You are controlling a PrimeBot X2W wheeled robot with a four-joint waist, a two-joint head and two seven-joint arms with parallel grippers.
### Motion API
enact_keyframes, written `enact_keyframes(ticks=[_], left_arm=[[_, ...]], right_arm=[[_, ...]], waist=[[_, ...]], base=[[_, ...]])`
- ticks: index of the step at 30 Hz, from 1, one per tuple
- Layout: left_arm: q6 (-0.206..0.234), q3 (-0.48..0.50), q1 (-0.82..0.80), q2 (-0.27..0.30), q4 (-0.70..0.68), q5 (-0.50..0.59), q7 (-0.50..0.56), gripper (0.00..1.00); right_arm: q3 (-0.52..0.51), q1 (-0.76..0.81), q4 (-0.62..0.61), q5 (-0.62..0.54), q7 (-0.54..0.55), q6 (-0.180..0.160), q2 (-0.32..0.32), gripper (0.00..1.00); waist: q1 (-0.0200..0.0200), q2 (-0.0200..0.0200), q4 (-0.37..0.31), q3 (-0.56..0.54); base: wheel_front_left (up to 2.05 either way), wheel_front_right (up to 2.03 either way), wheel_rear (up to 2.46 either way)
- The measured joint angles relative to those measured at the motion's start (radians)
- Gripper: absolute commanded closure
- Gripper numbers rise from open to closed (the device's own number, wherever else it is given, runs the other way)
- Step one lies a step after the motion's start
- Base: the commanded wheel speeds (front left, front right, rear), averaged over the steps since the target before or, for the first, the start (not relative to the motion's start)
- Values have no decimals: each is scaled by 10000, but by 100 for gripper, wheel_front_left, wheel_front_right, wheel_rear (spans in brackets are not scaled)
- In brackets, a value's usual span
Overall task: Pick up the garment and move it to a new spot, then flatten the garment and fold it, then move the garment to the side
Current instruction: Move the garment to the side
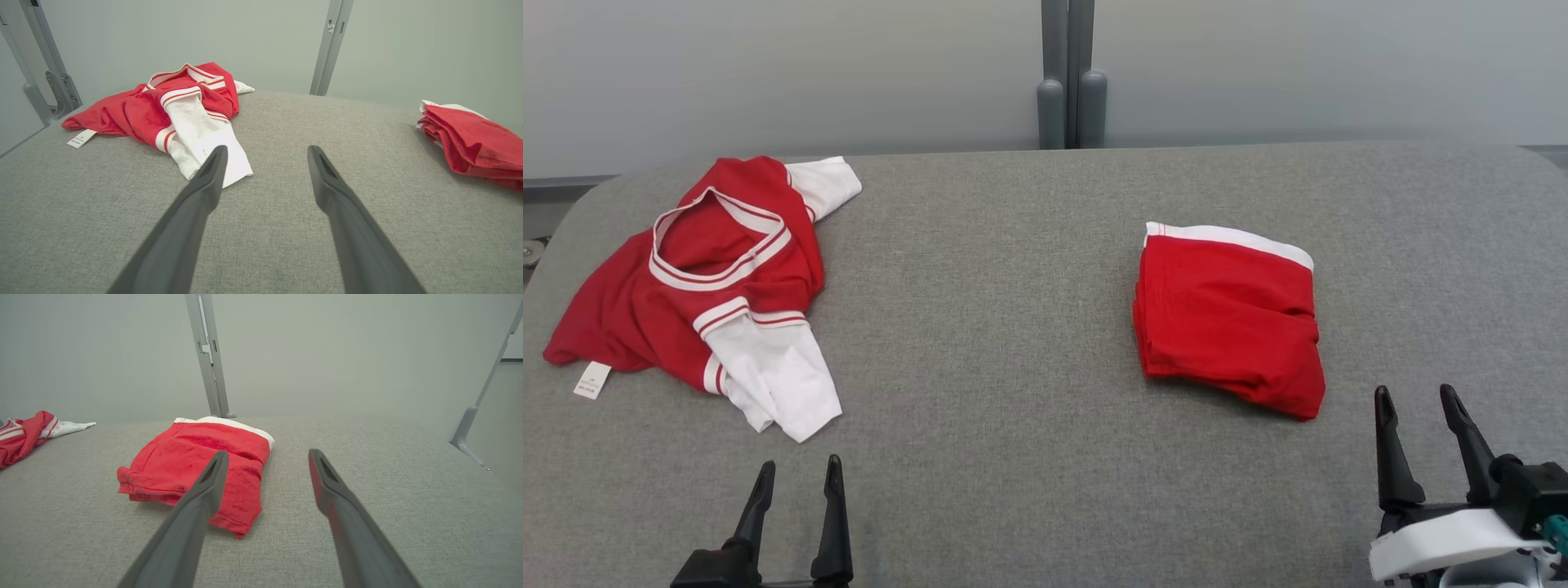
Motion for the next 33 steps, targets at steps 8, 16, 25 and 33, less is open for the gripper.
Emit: enact_keyframes(ticks=[8,16,25,33], left_arm=[[-138,-46,-212,-29,52,29,0,0],[-265,-159,-732,-42,79,228,0,0],[-412,-345,-1088,-48,276,328,-2,0],[-439,-374,-1116,-48,355,351,-2,0]], right_arm=[[825,-2010,876,2084,1557,0,-1103,0],[527,-4352,1873,3323,6130,-6,-1695,0],[90,-5577,3843,3392,7649,-6,-972,0],[150,-5925,4970,3540,7937,-6,-813,0]], waist=[[0,0,-149,430],[0,0,-202,1091],[0,0,126,1409],[0,0,405,1385]], base=[[0,0,0],[0,0,0],[0,0,0],[0,0,0]])
